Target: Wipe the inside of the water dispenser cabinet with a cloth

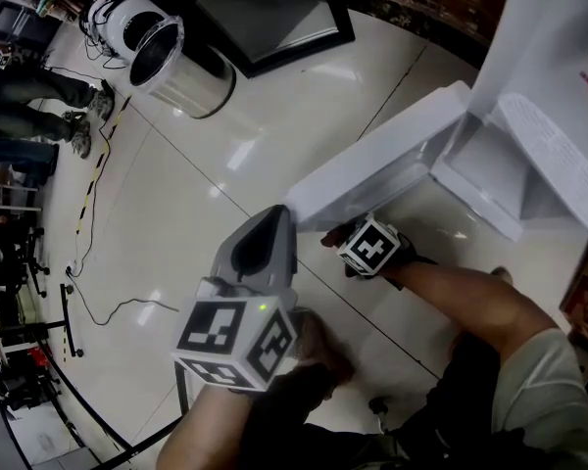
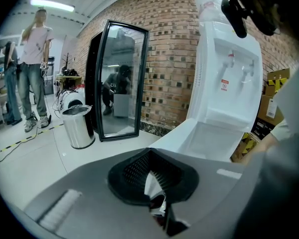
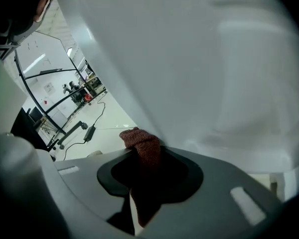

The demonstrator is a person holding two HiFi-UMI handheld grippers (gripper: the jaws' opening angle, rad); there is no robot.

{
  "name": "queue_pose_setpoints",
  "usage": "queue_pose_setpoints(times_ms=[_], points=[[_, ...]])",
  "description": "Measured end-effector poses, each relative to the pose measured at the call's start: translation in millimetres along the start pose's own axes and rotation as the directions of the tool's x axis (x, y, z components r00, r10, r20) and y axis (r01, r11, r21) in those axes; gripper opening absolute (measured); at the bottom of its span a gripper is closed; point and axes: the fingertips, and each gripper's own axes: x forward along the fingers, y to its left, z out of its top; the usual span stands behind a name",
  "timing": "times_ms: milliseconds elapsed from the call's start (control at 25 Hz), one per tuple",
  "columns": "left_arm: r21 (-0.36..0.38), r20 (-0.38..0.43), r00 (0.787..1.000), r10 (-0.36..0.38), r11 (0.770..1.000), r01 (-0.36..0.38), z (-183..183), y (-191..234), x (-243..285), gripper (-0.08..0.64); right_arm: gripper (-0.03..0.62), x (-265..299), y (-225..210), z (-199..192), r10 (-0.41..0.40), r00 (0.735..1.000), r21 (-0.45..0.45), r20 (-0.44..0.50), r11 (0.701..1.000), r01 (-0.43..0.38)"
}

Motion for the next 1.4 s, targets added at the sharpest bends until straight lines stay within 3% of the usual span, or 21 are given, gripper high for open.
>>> queue_pose_setpoints(times_ms=[240,360,600,880,1120,1400], points=[[-0.002,-0.001,1.000,-0.028,1.000,0.028,4,1,2,0.000,0.114,-5,-23,-3,-0.059,0.998,0.005,-0.021,0.998,0.059],[0.002,-0.002,0.999,-0.044,0.999,0.044,5,1,4,0.000,0.110,-6,-39,-8,-0.106,0.994,0.048,-0.041,0.993,0.107],[0.002,-0.007,0.998,-0.069,0.998,0.069,5,0,6,0.000,0.110,-6,-75,0,-0.182,0.983,0.191,0.005,0.965,0.178],[0.003,-0.009,0.997,-0.072,0.997,0.072,4,-1,8,0.000,0.110,-19,-98,-1,-0.269,0.963,0.227,0.018,0.939,0.258],[0.013,-0.001,0.999,-0.054,0.998,0.055,4,0,8,0.000,0.110,-52,-141,-13,-0.389,0.921,0.305,0.034,0.881,0.361],[0.022,-0.001,0.999,-0.035,0.999,0.035,5,0,9,0.000,0.110,-110,-200,-33,-0.547,0.834,0.441,0.065,0.766,0.468]])
